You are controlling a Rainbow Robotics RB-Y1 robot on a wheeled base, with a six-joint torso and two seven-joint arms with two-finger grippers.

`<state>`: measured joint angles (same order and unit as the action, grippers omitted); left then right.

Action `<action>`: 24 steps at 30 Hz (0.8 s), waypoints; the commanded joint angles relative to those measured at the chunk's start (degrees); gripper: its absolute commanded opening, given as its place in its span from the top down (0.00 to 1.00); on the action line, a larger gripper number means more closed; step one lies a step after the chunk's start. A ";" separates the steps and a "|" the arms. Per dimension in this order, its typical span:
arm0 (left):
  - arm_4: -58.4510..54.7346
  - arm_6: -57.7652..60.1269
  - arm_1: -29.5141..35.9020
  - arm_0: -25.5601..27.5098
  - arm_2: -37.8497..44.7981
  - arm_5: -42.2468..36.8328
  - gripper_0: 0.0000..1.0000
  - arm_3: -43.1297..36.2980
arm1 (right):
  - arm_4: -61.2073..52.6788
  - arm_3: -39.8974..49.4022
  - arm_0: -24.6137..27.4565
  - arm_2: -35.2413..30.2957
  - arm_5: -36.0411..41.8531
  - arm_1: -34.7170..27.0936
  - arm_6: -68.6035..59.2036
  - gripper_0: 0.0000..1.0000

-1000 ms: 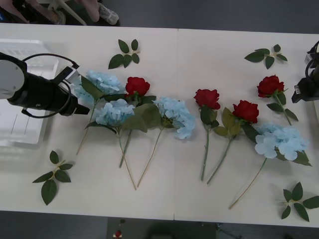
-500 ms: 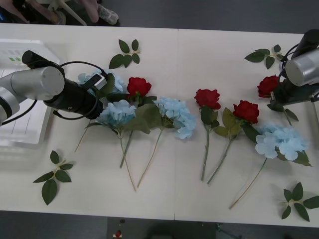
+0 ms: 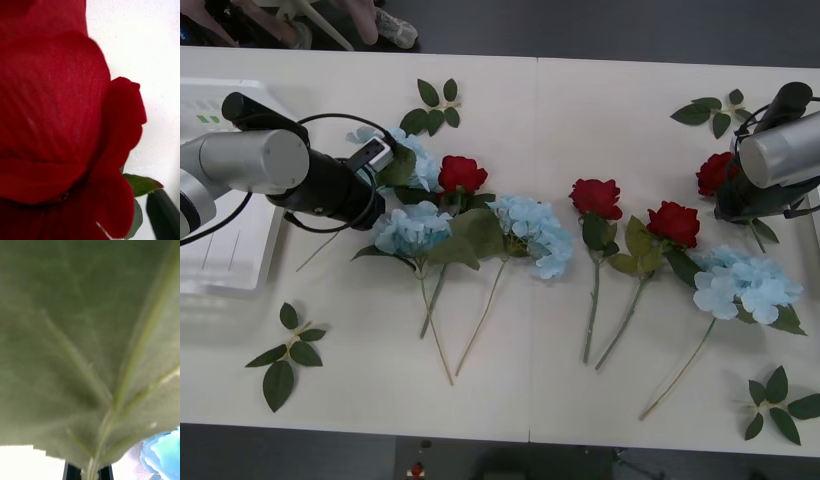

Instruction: Put the red flowers into the right box and the blue flowers into the left box

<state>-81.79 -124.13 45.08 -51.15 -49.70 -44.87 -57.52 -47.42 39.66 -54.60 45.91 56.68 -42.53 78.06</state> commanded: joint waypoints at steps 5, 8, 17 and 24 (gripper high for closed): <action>-3.55 1.62 12.66 -1.06 7.07 -2.59 1.00 -11.47 | -1.27 -0.11 -1.56 3.48 -2.72 -0.62 2.27 1.00; -3.37 1.62 19.34 -1.06 12.69 -8.13 1.00 -14.64 | -2.59 -0.28 -1.82 3.48 -3.07 -0.80 2.18 1.00; 4.98 0.91 30.59 0.43 18.32 -15.43 1.00 -7.52 | -8.30 -0.28 -5.60 3.30 -1.14 -3.87 2.97 1.00; 9.72 1.09 26.81 6.41 18.23 -6.02 1.00 4.09 | -3.73 0.16 -15.45 1.63 10.55 -11.52 7.89 1.00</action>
<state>-72.25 -124.14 73.85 -47.93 -32.65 -53.06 -54.53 -54.54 39.54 -64.47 49.11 66.11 -49.13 79.30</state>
